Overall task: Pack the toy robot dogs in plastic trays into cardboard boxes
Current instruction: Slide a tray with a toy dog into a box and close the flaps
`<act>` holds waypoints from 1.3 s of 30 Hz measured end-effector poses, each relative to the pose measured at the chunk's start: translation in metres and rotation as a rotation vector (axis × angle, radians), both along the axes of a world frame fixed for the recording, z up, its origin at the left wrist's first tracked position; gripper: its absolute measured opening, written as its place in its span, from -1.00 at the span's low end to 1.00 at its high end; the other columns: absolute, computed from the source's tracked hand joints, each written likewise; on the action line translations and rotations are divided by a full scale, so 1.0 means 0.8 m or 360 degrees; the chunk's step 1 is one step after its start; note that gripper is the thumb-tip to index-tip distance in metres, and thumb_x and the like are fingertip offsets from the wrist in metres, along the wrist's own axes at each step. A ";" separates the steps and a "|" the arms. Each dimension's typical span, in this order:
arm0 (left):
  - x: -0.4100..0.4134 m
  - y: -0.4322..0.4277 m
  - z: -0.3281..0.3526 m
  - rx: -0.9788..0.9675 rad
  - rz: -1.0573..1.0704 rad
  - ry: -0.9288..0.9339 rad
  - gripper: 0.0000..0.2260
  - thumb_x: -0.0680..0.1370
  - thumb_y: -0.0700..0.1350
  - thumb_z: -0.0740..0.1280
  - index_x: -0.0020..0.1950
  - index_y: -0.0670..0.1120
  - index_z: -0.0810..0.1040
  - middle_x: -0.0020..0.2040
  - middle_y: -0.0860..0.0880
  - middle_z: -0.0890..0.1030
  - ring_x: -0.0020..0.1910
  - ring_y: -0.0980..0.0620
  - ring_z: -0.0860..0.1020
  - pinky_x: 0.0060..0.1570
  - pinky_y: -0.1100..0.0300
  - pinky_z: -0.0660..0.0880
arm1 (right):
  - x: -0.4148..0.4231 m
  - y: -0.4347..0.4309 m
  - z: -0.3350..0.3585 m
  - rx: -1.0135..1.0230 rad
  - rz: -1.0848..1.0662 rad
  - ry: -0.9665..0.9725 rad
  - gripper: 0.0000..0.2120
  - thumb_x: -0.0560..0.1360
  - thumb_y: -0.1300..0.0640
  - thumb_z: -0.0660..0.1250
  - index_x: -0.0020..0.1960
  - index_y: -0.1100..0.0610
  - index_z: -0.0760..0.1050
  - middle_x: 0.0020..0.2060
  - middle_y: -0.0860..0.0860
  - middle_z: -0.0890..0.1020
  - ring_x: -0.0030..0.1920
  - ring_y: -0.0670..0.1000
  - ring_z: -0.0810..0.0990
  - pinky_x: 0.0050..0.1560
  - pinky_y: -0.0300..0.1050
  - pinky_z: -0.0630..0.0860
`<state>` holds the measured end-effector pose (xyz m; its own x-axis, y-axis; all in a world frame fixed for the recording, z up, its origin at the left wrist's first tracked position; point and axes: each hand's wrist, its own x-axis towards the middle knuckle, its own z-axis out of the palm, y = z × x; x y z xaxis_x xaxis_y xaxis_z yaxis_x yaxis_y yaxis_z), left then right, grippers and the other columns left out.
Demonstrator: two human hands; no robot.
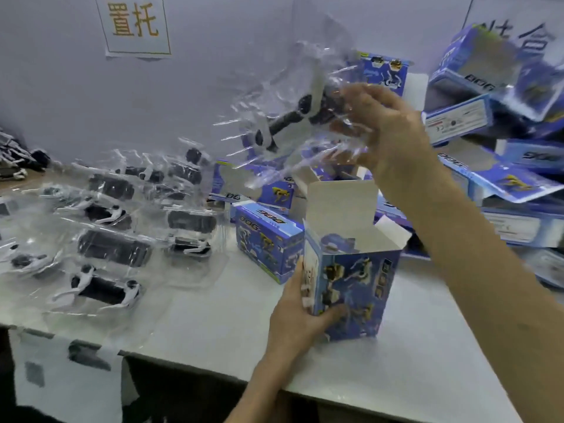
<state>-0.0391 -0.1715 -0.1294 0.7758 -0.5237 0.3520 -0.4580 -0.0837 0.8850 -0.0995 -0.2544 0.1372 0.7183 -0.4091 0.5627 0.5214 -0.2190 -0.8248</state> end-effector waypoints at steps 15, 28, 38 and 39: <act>0.004 -0.004 -0.005 -0.0160 -0.0480 0.0075 -0.19 0.29 0.31 0.51 0.48 0.15 0.33 0.16 0.24 0.62 0.15 0.12 0.60 -0.07 0.33 0.56 | -0.211 -0.136 -0.036 -0.0026 -0.0178 0.0173 -0.69 0.54 0.09 0.24 0.24 0.15 0.47 0.11 0.16 0.56 0.08 0.10 0.59 -0.15 -0.01 0.68; -0.004 0.001 0.003 -0.0178 -0.0419 -0.0171 -0.05 0.28 0.47 0.41 0.55 0.06 0.26 0.23 0.35 0.54 0.21 0.25 0.53 0.03 0.51 0.44 | -0.202 -0.125 -0.028 -0.0750 -0.0143 0.0476 -0.74 0.43 -0.02 0.42 0.11 -0.05 0.63 0.05 0.09 0.68 -0.02 0.05 0.69 -0.23 0.00 0.67; -0.008 0.004 0.003 -0.0186 -0.0396 -0.0330 -0.13 0.32 0.40 0.45 0.55 0.16 0.25 0.31 0.33 0.47 0.26 0.20 0.49 0.08 0.45 0.45 | -0.193 -0.102 0.013 -0.1134 -0.0052 0.1107 -0.64 0.45 -0.02 0.40 0.24 -0.15 0.58 0.04 0.00 0.70 -0.01 0.02 0.68 -0.09 -0.09 0.67; -0.008 0.004 0.003 -0.0179 -0.0382 -0.0350 -0.13 0.31 0.42 0.44 0.55 0.20 0.23 0.30 0.33 0.47 0.26 0.21 0.48 0.07 0.44 0.46 | -0.185 -0.094 0.010 -0.1263 -0.0123 0.1215 -0.65 0.49 -0.01 0.40 0.27 -0.16 0.57 0.04 -0.03 0.70 0.00 -0.04 0.67 -0.01 -0.06 0.66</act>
<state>-0.0459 -0.1683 -0.1271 0.5342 -0.6305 0.5631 -0.6338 0.1421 0.7603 -0.2478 -0.3297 0.1452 0.9767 -0.1871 0.1048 -0.1033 -0.8387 -0.5348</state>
